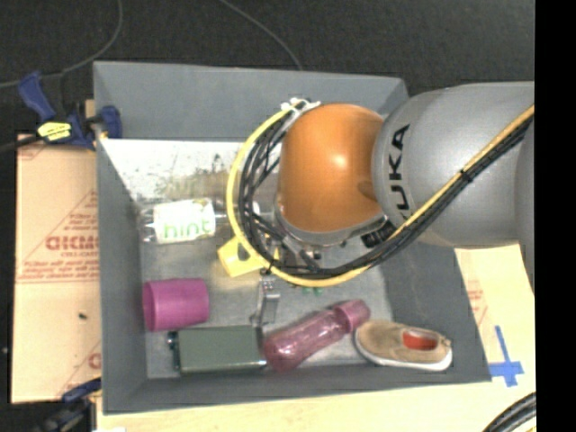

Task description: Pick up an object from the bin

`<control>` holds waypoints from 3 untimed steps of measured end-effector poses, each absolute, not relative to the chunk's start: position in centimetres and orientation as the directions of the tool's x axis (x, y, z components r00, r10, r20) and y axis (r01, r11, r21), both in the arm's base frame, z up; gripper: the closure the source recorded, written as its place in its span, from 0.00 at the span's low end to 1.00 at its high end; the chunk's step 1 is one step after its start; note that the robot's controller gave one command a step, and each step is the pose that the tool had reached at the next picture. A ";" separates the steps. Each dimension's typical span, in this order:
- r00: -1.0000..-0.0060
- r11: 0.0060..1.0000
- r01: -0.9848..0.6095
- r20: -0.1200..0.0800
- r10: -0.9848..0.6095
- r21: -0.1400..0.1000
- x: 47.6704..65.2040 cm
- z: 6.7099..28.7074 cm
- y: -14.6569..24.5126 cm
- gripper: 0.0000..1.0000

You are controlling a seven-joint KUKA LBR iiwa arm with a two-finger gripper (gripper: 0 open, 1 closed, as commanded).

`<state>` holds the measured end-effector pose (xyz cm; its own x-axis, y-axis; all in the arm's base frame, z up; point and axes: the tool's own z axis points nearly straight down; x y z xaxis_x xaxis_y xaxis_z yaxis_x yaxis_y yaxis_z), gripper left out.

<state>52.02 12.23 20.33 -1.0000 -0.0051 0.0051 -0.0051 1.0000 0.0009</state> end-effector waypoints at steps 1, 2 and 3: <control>-1.000 1.000 -0.001 -0.002 -0.001 0.002 52.2 20.8 12.2 0.00; -0.987 0.987 -0.162 -0.009 -0.162 0.001 52.7 10.7 18.4 0.00; -0.980 0.980 -0.199 -0.004 -0.199 0.000 51.8 15.7 18.8 0.00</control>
Offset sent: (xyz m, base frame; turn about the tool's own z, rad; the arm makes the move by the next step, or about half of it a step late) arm 0.0036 0.0850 -0.1333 -0.2164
